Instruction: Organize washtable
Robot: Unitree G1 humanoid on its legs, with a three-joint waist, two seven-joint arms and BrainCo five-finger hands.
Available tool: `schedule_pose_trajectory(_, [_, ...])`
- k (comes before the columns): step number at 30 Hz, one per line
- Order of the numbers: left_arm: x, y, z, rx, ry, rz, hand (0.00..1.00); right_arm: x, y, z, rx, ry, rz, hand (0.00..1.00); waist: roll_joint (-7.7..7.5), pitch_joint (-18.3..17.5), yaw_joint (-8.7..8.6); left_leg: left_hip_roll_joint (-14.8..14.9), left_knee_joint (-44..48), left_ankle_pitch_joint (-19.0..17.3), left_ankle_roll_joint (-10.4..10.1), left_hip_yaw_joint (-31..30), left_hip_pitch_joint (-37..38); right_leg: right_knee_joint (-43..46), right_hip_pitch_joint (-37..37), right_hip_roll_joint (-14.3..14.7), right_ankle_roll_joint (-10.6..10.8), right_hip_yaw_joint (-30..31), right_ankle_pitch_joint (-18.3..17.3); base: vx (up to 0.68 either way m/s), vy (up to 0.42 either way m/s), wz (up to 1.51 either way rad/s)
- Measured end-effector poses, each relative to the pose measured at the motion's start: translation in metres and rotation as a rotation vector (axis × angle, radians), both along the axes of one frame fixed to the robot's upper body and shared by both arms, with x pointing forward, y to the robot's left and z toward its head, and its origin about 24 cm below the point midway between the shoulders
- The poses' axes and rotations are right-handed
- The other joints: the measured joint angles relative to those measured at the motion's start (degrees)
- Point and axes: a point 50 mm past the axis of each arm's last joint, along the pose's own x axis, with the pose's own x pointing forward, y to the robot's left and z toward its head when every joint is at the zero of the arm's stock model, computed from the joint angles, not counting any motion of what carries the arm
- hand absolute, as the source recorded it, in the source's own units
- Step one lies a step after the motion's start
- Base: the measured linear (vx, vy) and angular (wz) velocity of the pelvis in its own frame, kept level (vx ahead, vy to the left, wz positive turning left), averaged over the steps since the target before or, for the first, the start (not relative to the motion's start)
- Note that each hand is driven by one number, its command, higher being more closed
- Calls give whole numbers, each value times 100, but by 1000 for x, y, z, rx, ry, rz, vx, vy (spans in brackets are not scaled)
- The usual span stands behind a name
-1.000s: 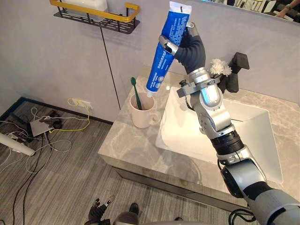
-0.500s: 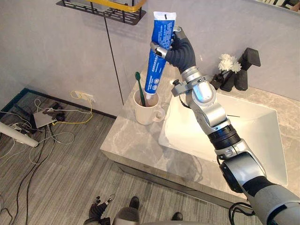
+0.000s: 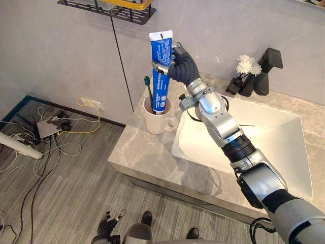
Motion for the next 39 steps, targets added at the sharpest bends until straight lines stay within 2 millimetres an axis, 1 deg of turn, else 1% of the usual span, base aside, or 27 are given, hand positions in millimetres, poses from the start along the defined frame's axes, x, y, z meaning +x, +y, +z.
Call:
schedule_pose_trajectory(3, [0, 0, 0, -2, 0, 0, 0, 0, 0, -3, -15, 6, -9, 0, 0, 1, 1, -5, 1, -9, 7, 6, 1, 0, 0, -5, 0, 1, 0, 0, 0, 0])
schedule_pose_trajectory(8, [0, 0, 0, -6, -1, 5, 0, -1, 0, -25, -20, 64, -19, 0, -1, 1, 1, -5, 8, -18, 6, 9, 2, 0, 2, -6, 0, 3, 0, 0, 0, 0])
schedule_pose_trajectory(10, [-1, 0, 0, -12, -2, 14, 0, -1, 0, -30, -19, 78, -21, 0, -1, 1, -3, -4, 10, -19, 6, 14, 4, 0, 2, -6, 0, 7, 0, 0, 0, 0])
schedule_pose_trajectory(18, [-1, 0, 0, -12, -1, 15, 0, -5, 1, -35, -8, 87, -18, 0, 0, 0, -12, -2, 14, -21, 4, 23, 66, 5, 51, -6, 0, 19, 0, 0, 0, -1])
schedule_pose_trajectory(23, [-1, 0, -1, -12, 1, 16, 0, -13, -1, -49, 17, 117, -11, 0, 0, 0, -29, -5, 36, -22, 4, 22, 96, 5, 99, -7, 0, 12, 0, 0, 0, 1])
schedule_pose_trajectory(27, [-2, 0, -1, -12, 3, 16, 0, -19, -3, -48, 36, 105, -3, 0, 1, -1, -68, -8, 61, -21, 4, 27, 95, 12, 102, -10, 0, 15, 0, 0, 0, 0])
schedule_pose_trajectory(32, [-4, 1, -2, -13, 13, 16, 0, -22, -13, -40, 78, 70, -20, 0, 2, -2, -179, -9, 96, -21, 4, 45, 99, 36, 105, -15, -1, 21, 0, -2, 0, -1])
schedule_pose_trajectory(34, [-5, 1, -2, -14, 18, 16, 0, -29, -18, -37, 81, 37, -17, 0, 3, -4, -202, -2, 92, -22, 4, 102, 140, 50, 106, -15, 0, 66, 0, -26, -3, -14])
schedule_pose_trajectory(37, [-6, 1, -2, -14, 21, 16, 0, -33, -34, -29, 111, -3, -50, 0, 3, -5, -244, 0, 88, -22, 4, 170, 177, 57, 99, -16, -1, 151, 0, -41, -5, -13])
schedule_pose_trajectory(38, [-7, 2, -3, -13, 25, 16, 0, -34, -42, -23, 114, -32, -70, 0, -1, -8, -290, 0, 89, -21, 5, 172, 179, 64, 99, -16, -1, 152, 0, -44, -7, -2])
schedule_pose_trajectory(39, [-8, 2, -3, -13, 27, 16, 0, -35, -46, -20, 114, -51, -77, 0, -3, -10, -321, 1, 89, -21, 5, 176, 180, 68, 98, -16, -1, 153, 0, -44, -8, -2])
